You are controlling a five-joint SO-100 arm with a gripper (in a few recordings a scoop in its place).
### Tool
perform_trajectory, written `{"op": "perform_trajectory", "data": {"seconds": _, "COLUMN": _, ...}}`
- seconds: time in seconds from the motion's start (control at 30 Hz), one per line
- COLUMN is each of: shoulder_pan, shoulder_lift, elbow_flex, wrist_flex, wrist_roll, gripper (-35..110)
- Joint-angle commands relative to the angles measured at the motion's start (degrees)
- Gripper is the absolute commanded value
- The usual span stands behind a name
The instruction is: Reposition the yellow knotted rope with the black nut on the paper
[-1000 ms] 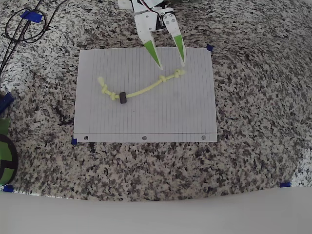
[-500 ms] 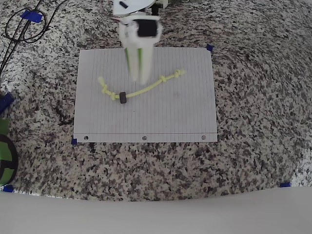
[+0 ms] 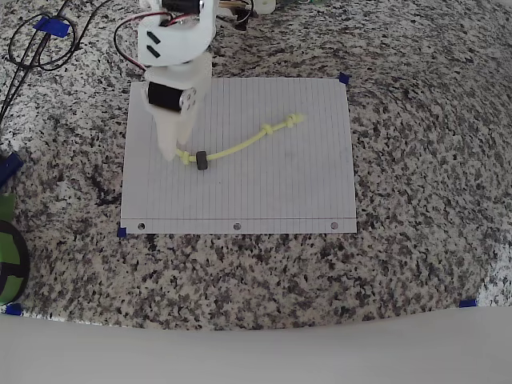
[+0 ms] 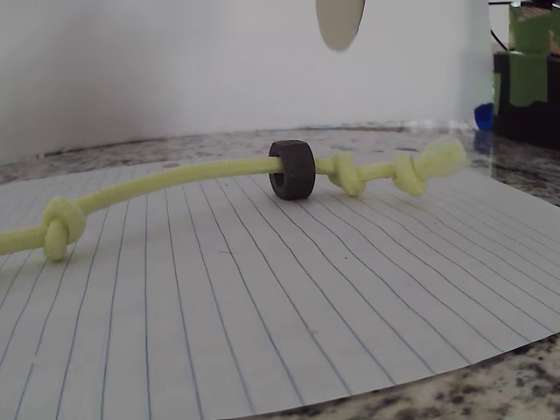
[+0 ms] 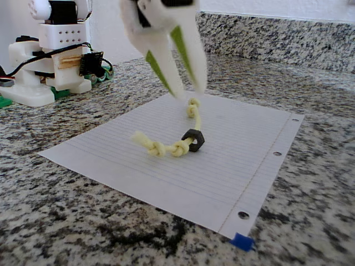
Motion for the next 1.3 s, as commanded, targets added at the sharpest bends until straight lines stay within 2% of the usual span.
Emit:
{"op": "perform_trajectory", "data": {"seconds": 0.0, "shoulder_pan": 0.9, "shoulder_lift": -3.5, "elbow_flex": -5.4, "wrist_flex": 4.2, "wrist_roll": -6.5, "gripper": 41}}
{"op": "perform_trajectory", "data": {"seconds": 0.33, "shoulder_pan": 2.1, "shoulder_lift": -12.9, "elbow_flex": -9.7, "wrist_flex": 8.6, "wrist_roll": -12.2, "gripper": 41}}
{"op": "perform_trajectory", "data": {"seconds": 0.83, "shoulder_pan": 5.6, "shoulder_lift": -18.6, "elbow_flex": -13.6, "wrist_flex": 10.2, "wrist_roll": -12.4, "gripper": 40}}
{"op": "perform_trajectory", "data": {"seconds": 1.27, "shoulder_pan": 5.4, "shoulder_lift": -20.2, "elbow_flex": -13.9, "wrist_flex": 7.6, "wrist_roll": -11.6, "gripper": 37}}
